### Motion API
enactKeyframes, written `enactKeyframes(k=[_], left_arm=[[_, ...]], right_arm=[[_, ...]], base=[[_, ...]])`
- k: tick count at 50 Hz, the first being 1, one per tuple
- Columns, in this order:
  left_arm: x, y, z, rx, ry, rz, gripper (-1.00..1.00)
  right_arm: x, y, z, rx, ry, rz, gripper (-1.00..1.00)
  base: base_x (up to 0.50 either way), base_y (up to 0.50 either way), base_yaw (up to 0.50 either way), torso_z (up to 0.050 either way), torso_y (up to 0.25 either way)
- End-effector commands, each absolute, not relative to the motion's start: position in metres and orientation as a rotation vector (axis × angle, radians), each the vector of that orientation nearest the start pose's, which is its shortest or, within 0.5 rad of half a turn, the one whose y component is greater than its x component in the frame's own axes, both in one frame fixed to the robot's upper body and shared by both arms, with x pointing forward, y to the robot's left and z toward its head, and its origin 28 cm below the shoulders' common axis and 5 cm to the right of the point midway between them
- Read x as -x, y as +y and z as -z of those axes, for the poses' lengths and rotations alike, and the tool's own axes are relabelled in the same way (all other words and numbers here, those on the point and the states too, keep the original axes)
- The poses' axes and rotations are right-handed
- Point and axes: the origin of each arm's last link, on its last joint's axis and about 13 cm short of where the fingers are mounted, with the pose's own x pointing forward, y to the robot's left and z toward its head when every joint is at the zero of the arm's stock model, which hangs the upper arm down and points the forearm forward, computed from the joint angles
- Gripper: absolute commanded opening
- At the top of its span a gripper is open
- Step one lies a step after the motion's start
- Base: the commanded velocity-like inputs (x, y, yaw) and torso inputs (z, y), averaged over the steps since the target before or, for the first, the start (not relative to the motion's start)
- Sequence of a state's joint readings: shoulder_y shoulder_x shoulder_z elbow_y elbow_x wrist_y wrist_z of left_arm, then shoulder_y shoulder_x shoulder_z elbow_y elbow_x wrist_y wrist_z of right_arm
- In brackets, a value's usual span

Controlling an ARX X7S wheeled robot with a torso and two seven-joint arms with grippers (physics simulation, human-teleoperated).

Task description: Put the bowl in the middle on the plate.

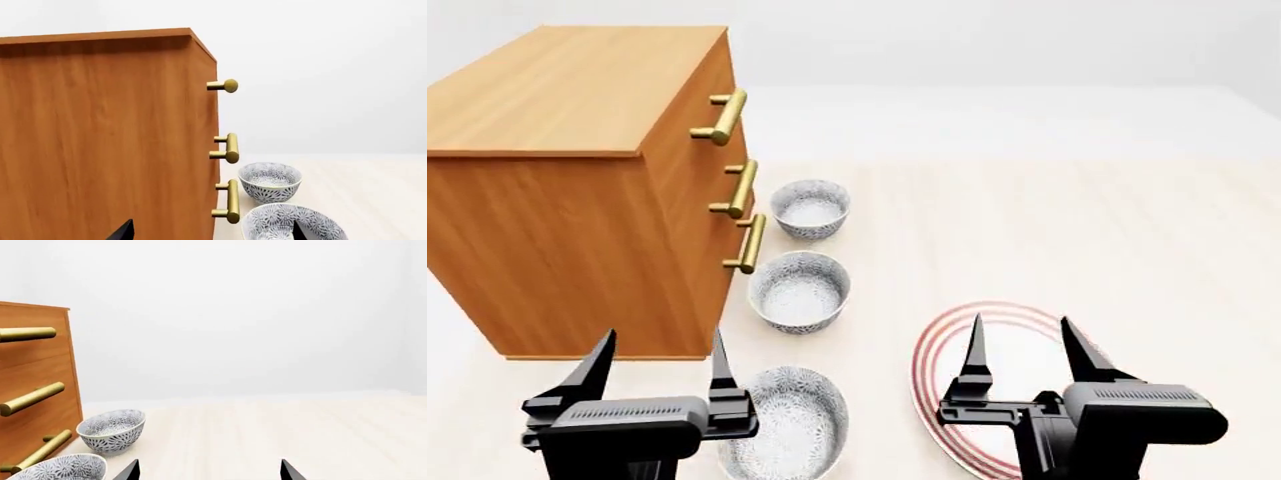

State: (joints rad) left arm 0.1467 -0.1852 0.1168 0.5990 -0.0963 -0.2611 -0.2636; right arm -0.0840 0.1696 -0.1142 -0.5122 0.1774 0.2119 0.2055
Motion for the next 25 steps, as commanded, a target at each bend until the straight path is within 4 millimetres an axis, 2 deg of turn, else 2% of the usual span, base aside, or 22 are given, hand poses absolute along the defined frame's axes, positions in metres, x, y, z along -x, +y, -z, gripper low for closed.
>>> enactKeyframes(k=[1,11,25], left_arm=[[-0.1693,0.2081,-0.0915,-0.037,-0.177,-0.068,1.00],[-0.1695,0.2084,-0.0916,-0.036,-0.177,-0.067,1.00],[-0.1692,0.2080,-0.0908,-0.036,-0.175,-0.063,1.00]], right_arm=[[-0.1855,-0.0971,-0.0872,-0.044,-0.184,0.007,1.00],[-0.1855,-0.0968,-0.0880,-0.042,-0.188,0.008,1.00],[-0.1852,-0.0967,-0.0873,-0.052,-0.187,0.002,1.00]], base=[[0.23,0.00,0.00,0.000,0.000],[0.21,0.00,0.00,0.000,0.000],[0.02,0.00,0.00,0.000,0.000]])
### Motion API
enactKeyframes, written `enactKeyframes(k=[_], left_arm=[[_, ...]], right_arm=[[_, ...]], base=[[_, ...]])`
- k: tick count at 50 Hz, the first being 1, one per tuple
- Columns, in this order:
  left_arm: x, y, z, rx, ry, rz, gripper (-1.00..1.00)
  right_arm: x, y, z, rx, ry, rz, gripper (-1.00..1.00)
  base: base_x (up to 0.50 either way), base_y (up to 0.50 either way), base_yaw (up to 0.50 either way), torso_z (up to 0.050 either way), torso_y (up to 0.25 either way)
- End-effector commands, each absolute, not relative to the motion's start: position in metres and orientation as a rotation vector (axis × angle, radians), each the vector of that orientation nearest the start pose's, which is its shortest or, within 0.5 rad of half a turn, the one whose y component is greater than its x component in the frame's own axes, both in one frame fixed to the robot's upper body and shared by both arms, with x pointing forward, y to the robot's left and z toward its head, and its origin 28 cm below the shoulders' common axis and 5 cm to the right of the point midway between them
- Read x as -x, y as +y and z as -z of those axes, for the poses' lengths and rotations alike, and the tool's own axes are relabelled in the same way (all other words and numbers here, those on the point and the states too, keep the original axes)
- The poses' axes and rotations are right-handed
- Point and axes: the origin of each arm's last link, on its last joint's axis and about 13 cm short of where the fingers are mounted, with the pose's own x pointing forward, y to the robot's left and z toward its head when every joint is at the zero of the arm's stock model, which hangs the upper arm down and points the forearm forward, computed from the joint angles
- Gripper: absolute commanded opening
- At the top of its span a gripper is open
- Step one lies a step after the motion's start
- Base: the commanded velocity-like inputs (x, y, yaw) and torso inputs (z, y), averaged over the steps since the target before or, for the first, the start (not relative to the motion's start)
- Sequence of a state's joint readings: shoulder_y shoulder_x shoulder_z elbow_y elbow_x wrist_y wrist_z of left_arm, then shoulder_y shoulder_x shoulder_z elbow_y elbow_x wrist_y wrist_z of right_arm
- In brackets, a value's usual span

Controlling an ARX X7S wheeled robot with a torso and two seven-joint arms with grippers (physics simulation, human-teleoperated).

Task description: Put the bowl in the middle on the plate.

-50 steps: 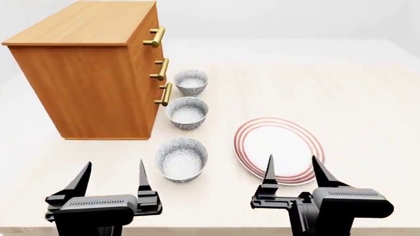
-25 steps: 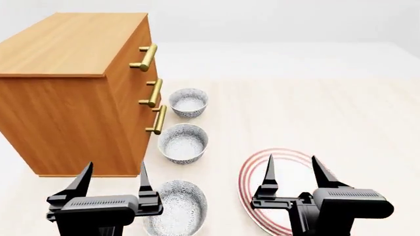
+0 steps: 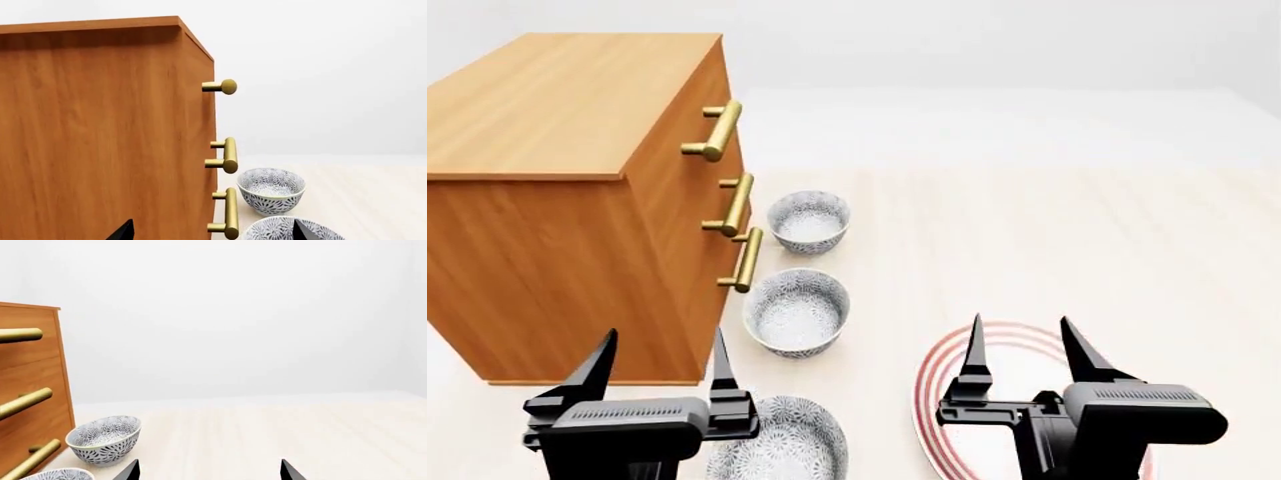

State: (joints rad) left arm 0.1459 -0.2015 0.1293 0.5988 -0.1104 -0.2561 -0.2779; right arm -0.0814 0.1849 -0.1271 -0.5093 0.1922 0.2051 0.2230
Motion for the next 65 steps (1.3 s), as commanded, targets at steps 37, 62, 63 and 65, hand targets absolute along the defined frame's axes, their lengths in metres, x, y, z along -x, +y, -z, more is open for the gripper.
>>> enactKeyframes(k=[37,62,63,65], left_arm=[[-0.166,0.208,-0.096,-0.021,-0.216,-0.065,1.00],[-0.132,0.209,-0.140,-0.036,-0.359,-0.078,1.00],[-0.133,0.210,-0.139,-0.035,-0.355,-0.079,1.00],[-0.133,0.210,-0.139,-0.035,-0.356,-0.079,1.00]], right_arm=[[-0.184,-0.096,-0.089,-0.060,-0.204,-0.006,1.00],[-0.215,-0.095,-0.165,-0.103,-0.227,-0.109,1.00],[-0.224,-0.093,-0.179,-0.085,-0.232,-0.158,1.00],[-0.235,-0.089,-0.195,-0.082,-0.226,-0.217,1.00]], base=[[0.06,0.00,0.00,0.000,-0.075],[0.00,0.00,0.00,0.000,0.000],[0.00,0.00,0.00,0.000,0.000],[0.00,0.00,0.00,0.000,0.000]])
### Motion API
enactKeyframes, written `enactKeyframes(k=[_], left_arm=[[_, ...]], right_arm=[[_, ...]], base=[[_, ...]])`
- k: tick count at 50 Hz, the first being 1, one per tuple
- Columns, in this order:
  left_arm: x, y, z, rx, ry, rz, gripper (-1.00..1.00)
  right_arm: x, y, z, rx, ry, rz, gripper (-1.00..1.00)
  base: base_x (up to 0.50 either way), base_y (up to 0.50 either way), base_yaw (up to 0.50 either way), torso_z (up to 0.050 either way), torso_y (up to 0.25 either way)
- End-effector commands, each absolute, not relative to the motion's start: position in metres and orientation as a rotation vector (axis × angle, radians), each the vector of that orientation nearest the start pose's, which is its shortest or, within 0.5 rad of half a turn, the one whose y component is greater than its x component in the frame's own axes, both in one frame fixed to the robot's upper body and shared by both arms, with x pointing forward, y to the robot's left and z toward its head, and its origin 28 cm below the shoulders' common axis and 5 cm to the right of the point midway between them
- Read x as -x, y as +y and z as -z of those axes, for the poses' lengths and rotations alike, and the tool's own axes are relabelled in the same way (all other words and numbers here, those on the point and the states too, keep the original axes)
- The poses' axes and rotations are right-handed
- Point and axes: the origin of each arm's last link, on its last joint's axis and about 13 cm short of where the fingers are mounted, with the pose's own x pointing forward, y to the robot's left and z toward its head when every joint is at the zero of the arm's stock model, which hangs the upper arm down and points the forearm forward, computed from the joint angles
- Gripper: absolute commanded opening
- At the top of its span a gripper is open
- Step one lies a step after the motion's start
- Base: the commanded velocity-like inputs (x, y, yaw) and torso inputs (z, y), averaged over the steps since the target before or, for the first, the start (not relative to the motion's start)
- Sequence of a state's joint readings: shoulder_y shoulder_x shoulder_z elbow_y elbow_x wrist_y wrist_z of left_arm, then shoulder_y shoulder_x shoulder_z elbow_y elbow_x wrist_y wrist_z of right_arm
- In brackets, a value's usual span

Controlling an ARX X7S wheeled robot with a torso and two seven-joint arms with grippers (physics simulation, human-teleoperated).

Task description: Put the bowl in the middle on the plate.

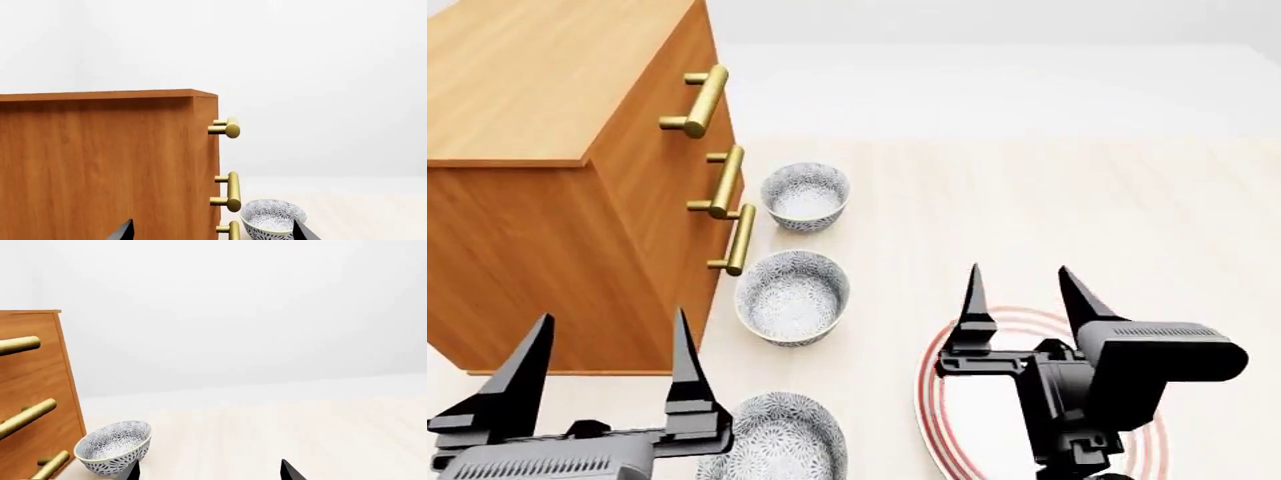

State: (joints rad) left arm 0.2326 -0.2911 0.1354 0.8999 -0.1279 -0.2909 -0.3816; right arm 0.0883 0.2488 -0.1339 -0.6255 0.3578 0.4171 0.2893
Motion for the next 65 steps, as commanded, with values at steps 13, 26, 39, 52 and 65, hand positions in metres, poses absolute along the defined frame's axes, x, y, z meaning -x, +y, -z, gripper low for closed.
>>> enactKeyframes(k=[13,26,39,52,65], left_arm=[[-0.133,0.212,-0.139,-0.022,-0.348,-0.079,1.00],[-0.136,0.211,-0.137,-0.024,-0.333,-0.077,1.00],[-0.136,0.211,-0.136,-0.015,-0.318,-0.061,1.00],[-0.136,0.211,-0.136,-0.017,-0.314,-0.056,1.00],[-0.136,0.212,-0.135,-0.021,-0.309,-0.057,1.00]], right_arm=[[-0.283,-0.062,-0.263,-0.128,0.139,-0.550,1.00],[-0.312,-0.043,-0.280,-0.113,0.446,-0.620,1.00],[-0.335,-0.027,-0.291,0.061,0.520,-0.614,1.00],[-0.353,-0.025,-0.279,0.158,0.783,-0.563,1.00],[-0.356,-0.023,-0.278,0.174,0.795,-0.535,1.00]], base=[[0.00,0.00,0.00,0.000,0.000],[0.00,0.00,0.00,0.000,0.000],[0.00,0.00,0.00,0.000,0.000],[0.00,0.00,0.00,0.000,0.000],[0.00,0.00,0.00,0.000,0.000]])
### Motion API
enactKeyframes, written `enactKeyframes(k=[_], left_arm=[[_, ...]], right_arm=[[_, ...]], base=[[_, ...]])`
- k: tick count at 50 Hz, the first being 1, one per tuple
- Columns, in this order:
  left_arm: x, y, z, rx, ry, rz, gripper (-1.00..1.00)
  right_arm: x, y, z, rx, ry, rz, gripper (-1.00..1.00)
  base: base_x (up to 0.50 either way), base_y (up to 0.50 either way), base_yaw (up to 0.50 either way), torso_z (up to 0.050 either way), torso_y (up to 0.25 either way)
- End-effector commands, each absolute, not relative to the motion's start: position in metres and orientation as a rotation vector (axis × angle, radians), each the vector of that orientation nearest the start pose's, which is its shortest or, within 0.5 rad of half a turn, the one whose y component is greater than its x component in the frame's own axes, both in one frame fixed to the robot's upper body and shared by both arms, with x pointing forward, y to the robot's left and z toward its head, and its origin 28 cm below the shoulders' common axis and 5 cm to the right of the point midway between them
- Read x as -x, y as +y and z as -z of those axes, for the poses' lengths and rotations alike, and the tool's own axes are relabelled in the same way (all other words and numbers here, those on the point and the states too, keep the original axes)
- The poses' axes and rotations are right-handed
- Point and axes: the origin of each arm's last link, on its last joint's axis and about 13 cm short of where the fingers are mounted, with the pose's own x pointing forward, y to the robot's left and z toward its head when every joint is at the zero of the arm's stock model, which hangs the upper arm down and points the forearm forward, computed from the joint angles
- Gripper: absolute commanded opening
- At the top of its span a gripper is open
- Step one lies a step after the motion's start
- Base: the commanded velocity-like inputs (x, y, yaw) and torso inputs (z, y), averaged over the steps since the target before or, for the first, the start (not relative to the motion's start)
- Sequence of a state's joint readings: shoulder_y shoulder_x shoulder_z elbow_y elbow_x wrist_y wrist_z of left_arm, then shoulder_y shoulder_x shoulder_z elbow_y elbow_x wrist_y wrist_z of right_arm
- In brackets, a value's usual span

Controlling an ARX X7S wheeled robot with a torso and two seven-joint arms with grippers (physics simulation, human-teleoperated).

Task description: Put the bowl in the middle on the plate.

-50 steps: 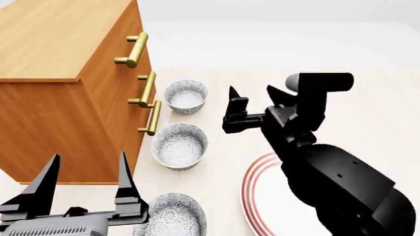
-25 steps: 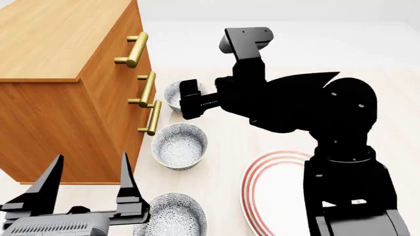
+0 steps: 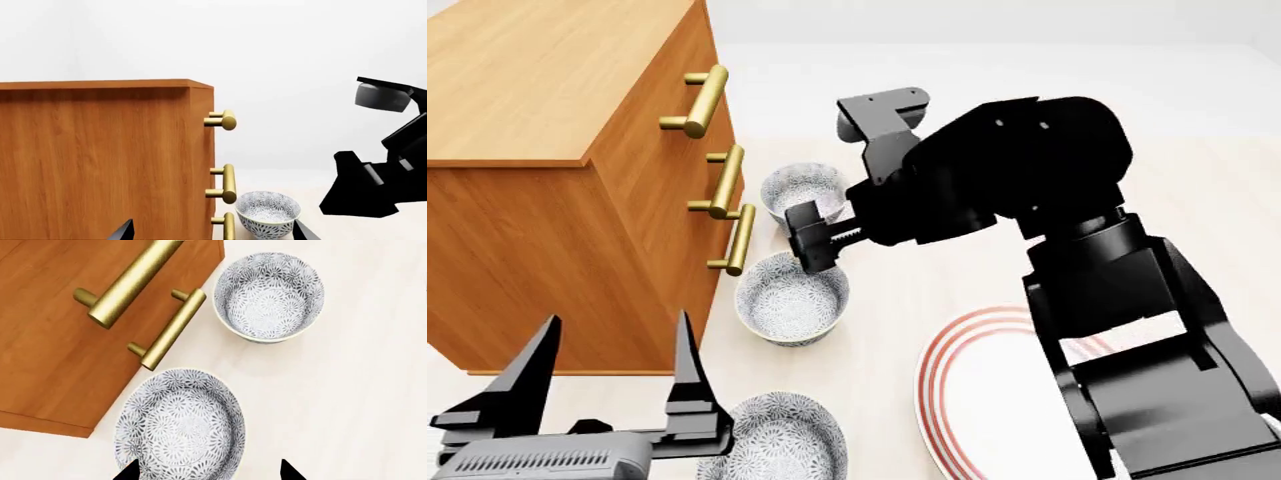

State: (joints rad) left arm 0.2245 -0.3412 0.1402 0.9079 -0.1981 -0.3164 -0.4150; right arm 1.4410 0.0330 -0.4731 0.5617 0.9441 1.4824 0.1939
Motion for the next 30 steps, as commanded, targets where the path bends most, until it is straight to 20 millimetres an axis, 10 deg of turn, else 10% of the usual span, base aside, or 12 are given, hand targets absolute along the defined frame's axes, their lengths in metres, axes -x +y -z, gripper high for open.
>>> enactKeyframes(k=[1,30], left_arm=[[-0.136,0.212,-0.135,-0.021,-0.309,-0.056,1.00],[-0.138,0.211,-0.133,-0.030,-0.298,-0.056,1.00]], right_arm=[[-0.356,-0.022,-0.278,0.174,0.792,-0.533,1.00],[-0.360,-0.017,-0.260,0.161,0.861,-0.556,1.00]], base=[[0.00,0.00,0.00,0.000,0.000],[0.00,0.00,0.00,0.000,0.000]])
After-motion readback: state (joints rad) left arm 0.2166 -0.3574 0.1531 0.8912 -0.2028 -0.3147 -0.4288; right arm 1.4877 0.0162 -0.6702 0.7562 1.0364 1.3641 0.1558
